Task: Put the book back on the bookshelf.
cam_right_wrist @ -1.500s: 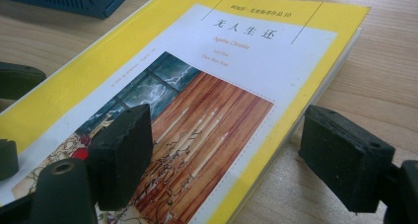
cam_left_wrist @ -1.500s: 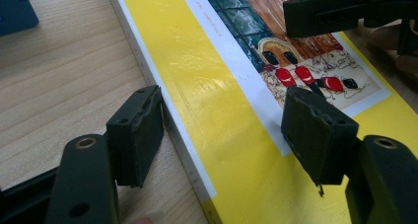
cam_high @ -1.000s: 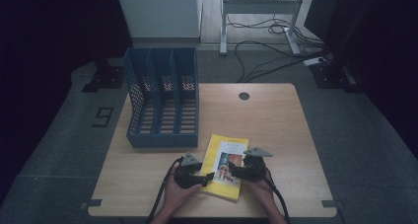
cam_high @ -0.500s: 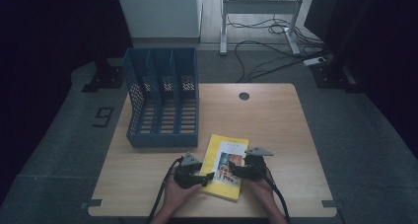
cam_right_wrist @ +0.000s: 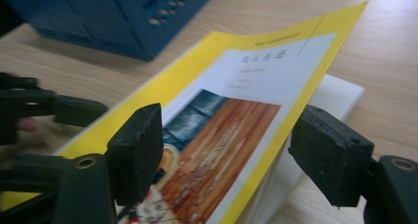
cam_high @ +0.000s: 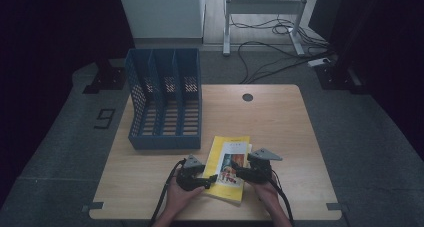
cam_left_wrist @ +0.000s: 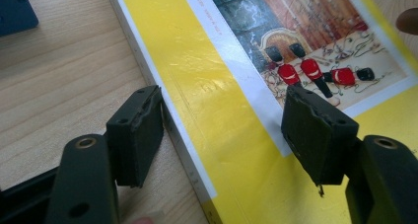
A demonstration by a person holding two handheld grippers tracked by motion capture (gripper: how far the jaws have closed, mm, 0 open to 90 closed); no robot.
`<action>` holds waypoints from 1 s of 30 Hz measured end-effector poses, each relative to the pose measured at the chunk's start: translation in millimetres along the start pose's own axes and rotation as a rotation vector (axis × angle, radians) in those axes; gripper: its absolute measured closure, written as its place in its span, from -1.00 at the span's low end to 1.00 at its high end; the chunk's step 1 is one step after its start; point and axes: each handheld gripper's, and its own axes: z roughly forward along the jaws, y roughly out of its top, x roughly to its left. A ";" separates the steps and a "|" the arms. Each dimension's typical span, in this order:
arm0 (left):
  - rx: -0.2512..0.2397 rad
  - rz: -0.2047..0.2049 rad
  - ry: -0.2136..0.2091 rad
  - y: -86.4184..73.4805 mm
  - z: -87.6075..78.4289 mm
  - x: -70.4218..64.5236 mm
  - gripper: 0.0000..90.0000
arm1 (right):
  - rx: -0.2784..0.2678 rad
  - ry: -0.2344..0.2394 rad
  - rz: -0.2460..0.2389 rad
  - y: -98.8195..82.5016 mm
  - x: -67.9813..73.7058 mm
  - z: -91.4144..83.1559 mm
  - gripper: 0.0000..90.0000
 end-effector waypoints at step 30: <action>0.000 0.000 0.000 0.0 0.0 0.0 -0.28 | 0.027 0.018 0.034 -6.1 -3.9 9.0 -0.30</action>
